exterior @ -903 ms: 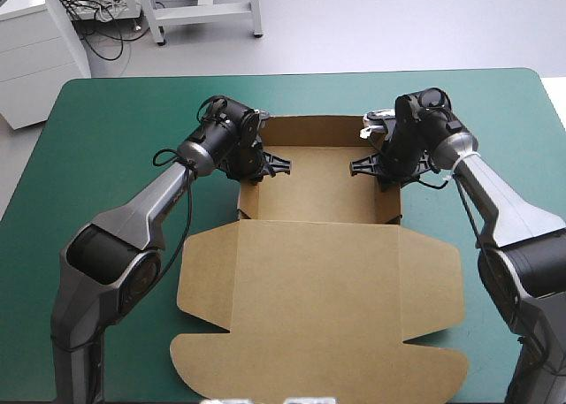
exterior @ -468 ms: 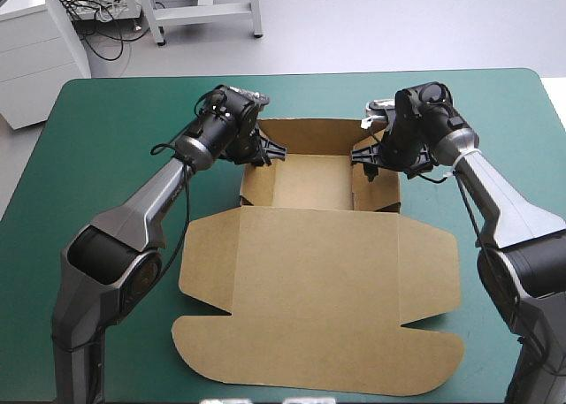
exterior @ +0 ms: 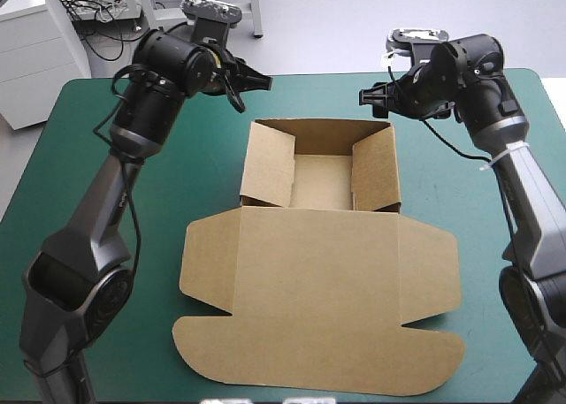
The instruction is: Fold the box
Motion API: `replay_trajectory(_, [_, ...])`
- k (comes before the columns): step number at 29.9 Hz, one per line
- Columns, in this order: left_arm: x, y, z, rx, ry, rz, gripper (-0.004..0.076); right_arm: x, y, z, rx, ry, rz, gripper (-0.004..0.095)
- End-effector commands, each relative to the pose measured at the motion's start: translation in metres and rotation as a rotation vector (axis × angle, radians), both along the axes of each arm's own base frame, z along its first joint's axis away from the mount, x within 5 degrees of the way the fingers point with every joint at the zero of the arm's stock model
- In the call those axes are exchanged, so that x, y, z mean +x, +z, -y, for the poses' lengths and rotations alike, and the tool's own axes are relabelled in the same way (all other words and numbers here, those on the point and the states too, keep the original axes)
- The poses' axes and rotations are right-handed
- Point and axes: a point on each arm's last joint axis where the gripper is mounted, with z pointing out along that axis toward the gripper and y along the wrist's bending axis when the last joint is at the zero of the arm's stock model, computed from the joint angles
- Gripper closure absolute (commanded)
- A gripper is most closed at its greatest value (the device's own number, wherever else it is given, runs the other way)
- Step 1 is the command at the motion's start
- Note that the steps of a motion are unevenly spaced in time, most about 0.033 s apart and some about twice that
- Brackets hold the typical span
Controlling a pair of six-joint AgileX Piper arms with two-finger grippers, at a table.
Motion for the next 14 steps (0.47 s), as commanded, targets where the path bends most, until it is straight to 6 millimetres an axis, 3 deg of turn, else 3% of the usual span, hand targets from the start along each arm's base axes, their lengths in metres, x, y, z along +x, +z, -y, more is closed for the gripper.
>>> replay_trajectory(1, [-0.051,0.051,-0.017,-0.095,-0.113,0.066,0.0748,-0.029,0.042,0.011,0.036,-0.011,0.117,0.0214])
replay_trajectory(6, [-0.093,0.072,-0.023,-0.188,-0.278,0.064,0.0756,-0.036,0.047,0.009,0.087,0.008,0.114,0.0214])
replay_trajectory(10, [-0.113,0.07,-0.038,-0.147,-0.253,0.05,0.0756,-0.036,0.047,0.007,0.096,0.021,0.109,0.0214])
replay_trajectory(14, [-0.15,0.06,-0.056,-0.119,-0.312,0.013,0.0756,-0.036,0.033,0.012,0.047,-0.006,0.071,0.0214])
